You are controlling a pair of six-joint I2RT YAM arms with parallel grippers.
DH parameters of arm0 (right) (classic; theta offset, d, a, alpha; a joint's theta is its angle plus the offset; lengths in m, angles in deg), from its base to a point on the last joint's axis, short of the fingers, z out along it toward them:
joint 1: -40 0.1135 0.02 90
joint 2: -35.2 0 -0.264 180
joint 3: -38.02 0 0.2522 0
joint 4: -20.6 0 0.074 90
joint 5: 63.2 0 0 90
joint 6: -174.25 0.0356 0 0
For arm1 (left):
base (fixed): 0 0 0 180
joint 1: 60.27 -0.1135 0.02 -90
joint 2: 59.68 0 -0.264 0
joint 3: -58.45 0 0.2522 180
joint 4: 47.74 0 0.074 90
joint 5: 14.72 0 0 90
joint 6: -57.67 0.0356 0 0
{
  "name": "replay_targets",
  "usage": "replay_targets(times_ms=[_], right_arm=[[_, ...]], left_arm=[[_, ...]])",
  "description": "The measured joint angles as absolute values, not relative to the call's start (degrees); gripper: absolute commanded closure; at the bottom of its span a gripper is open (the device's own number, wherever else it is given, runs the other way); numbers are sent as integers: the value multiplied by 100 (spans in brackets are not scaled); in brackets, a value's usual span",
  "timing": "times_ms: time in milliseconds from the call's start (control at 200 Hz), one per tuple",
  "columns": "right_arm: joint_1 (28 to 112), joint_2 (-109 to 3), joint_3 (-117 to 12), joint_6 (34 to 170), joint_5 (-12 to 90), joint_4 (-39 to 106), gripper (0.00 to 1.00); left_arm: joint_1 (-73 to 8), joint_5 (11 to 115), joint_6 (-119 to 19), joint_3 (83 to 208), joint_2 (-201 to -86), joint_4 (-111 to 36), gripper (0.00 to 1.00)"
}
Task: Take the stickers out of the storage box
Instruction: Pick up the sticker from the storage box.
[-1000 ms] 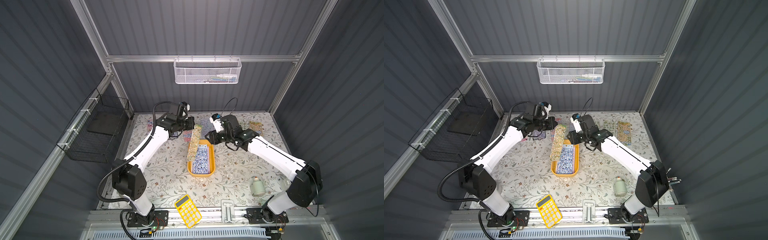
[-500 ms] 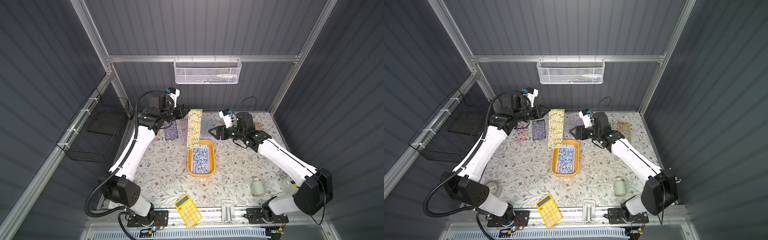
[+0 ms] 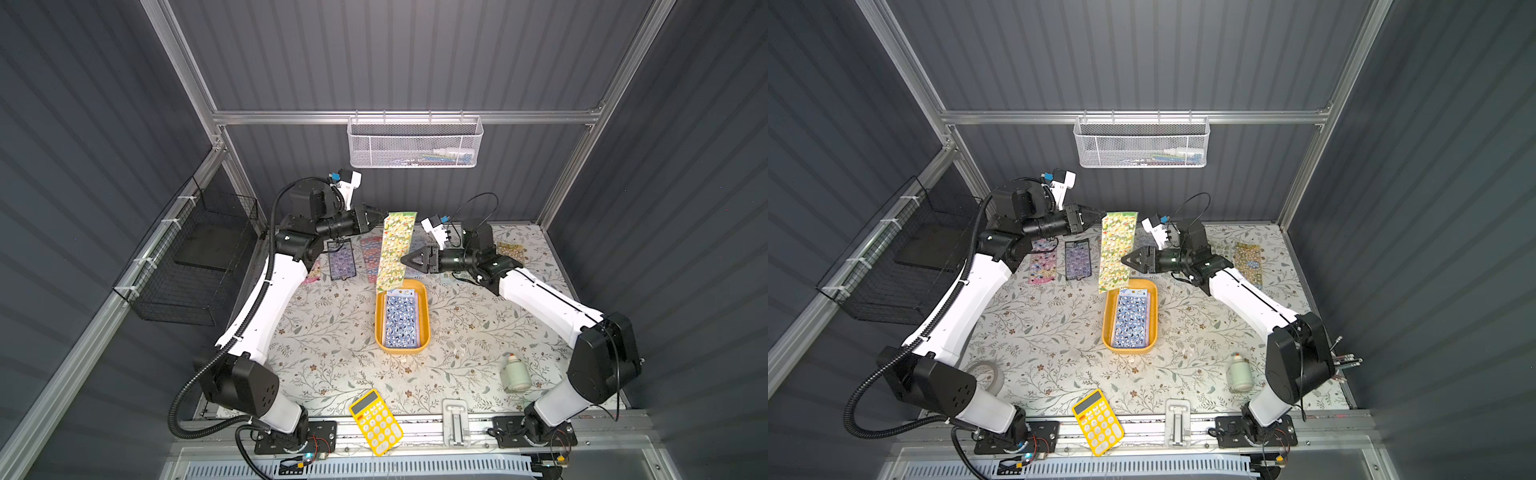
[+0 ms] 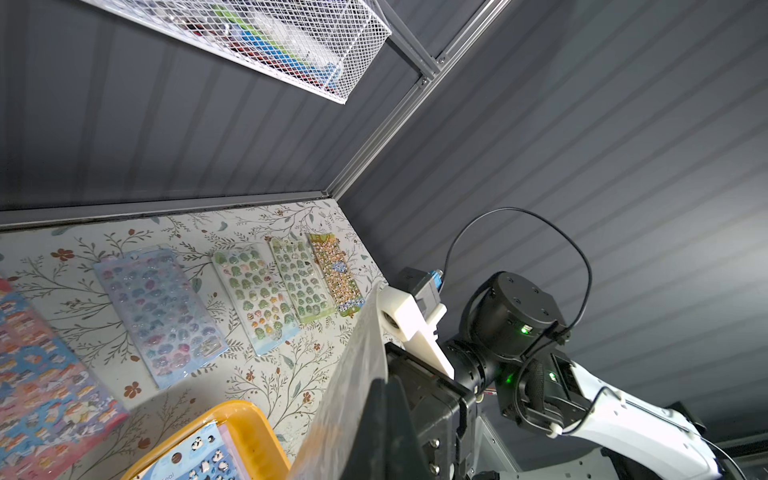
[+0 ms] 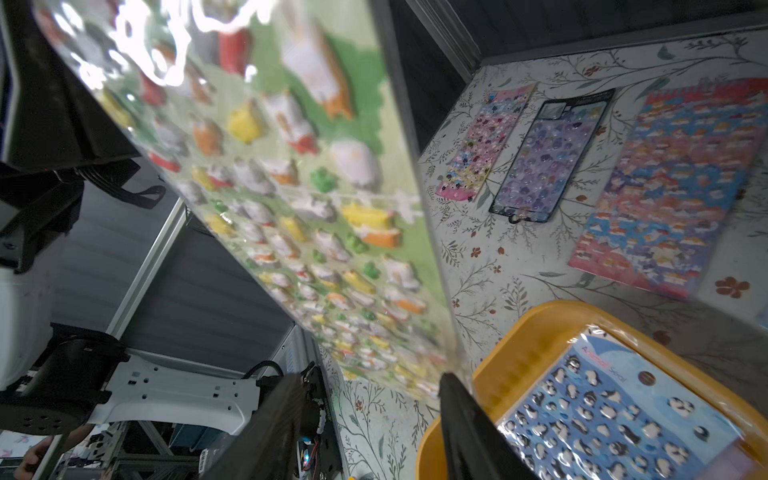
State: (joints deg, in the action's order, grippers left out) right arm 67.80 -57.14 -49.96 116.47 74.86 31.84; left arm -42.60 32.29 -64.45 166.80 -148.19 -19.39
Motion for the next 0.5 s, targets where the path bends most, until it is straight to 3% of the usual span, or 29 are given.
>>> replay_targets(times_ms=[500], right_arm=[[6458, -5639, -5151, 11591, 7121, 3234, 41]], left_arm=[[-4304, 2762, -6788, 16621, -14819, -2298, 100]])
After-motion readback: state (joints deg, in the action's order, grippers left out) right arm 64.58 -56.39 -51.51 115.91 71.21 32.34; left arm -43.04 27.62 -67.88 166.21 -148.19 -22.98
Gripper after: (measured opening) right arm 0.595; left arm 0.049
